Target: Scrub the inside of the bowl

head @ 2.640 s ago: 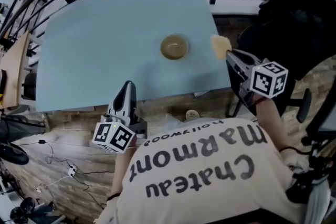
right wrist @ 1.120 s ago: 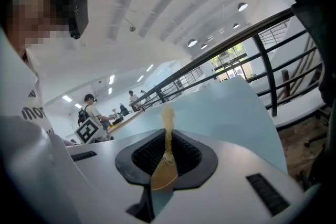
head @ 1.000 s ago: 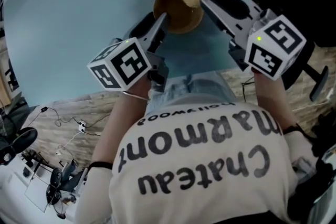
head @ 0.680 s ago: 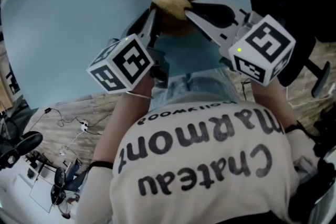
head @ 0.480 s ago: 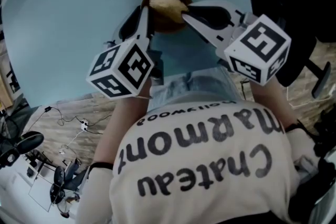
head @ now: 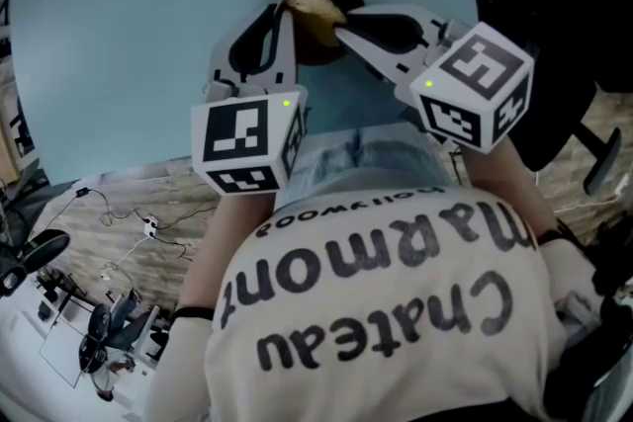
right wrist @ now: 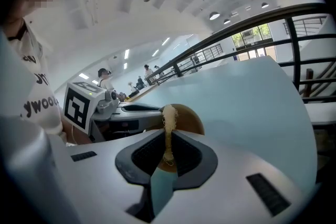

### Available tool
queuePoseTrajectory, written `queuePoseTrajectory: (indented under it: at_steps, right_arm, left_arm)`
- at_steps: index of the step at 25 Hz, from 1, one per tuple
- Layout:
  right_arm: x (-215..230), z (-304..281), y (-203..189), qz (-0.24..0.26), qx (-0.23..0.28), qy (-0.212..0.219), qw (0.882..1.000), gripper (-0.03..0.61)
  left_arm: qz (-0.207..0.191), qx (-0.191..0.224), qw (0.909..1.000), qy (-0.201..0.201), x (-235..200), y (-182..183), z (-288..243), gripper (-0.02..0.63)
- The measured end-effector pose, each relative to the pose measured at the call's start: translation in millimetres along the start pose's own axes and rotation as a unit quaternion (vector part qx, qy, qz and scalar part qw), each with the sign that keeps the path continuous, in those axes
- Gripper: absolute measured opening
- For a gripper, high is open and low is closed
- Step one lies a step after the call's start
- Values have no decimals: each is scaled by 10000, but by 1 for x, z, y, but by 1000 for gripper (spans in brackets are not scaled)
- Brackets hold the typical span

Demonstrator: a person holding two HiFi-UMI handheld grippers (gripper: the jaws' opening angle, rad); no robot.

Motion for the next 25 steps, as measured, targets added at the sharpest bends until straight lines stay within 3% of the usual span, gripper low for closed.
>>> queuePoseTrajectory:
  at_steps: [5, 10, 13, 16, 25]
  right_arm:
    - [-7, -4, 8, 88, 133, 163, 9997, 52]
    - [12, 4, 9, -476, 439, 123, 9978, 52]
    - [16, 6, 7, -865, 645, 86, 9941, 52]
    - [19, 7, 5, -1077, 762, 39, 9912, 52]
    - [27, 9, -7, -1512, 913, -70, 9843, 54]
  left_arm:
    - [-838, 185, 9961, 205, -3, 2, 4, 20]
    - [-1737, 382, 9837, 279, 6, 12, 3, 18]
    - [-2078, 473, 9767, 259, 9, 15, 10, 18]
    - [-2289, 489, 9719, 250, 10, 18, 13, 18]
    - [-2437, 503, 9681, 298, 7, 18, 13, 21]
Point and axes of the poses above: the fingertips, and each gripper's own axes: z backward along the fingers, x to its right, y out of its top, the point moved 1 cm from there along z, backward along the fingers, and after that the axes turned 10 degrees about y, right-handed, at the moved point
